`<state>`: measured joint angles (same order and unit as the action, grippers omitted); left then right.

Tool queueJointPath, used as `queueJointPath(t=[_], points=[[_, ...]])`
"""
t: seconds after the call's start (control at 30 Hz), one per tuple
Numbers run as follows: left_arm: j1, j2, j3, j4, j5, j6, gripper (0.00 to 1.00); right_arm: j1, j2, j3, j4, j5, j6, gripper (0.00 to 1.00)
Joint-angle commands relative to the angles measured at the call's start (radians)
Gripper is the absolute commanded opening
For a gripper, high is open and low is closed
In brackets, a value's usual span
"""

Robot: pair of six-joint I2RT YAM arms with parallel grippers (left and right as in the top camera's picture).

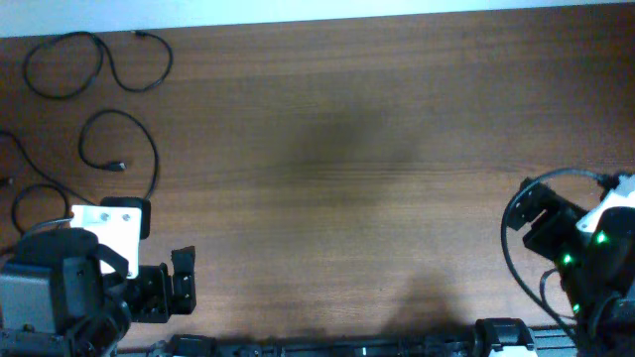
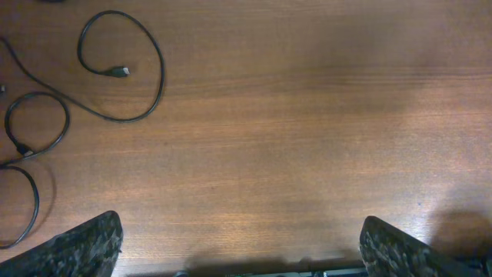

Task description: Untangle cables

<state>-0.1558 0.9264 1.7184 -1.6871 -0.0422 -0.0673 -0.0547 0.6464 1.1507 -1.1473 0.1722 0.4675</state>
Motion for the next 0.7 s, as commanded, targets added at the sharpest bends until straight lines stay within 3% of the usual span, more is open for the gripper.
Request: queueJointPath(t=[0.0,0.17,0.43,0.67], points=[[0.003,-0.001,-0.001,-0.001,-0.01,0.016,0.99,-0.019,-0.074,-0.156,0.056,0.008,0.0,0.98],[0.003,-0.001,-0.001,-0.001,-0.01,0.016,0.99,-0.018,-0.247,-0.374,0.233,-0.112,-0.075,0.98],[0.003,-0.001,-0.001,-0.001,-0.01,0.016,0.99,-0.018,-0.466,-0.682,0.484,-0.19,-0.075,0.99],[0.003,-0.001,-0.001,-0.001,-0.01,0.016,0.99,0.026,-0.584,-0.841,0.651,-0.229,-0.186,0.98]])
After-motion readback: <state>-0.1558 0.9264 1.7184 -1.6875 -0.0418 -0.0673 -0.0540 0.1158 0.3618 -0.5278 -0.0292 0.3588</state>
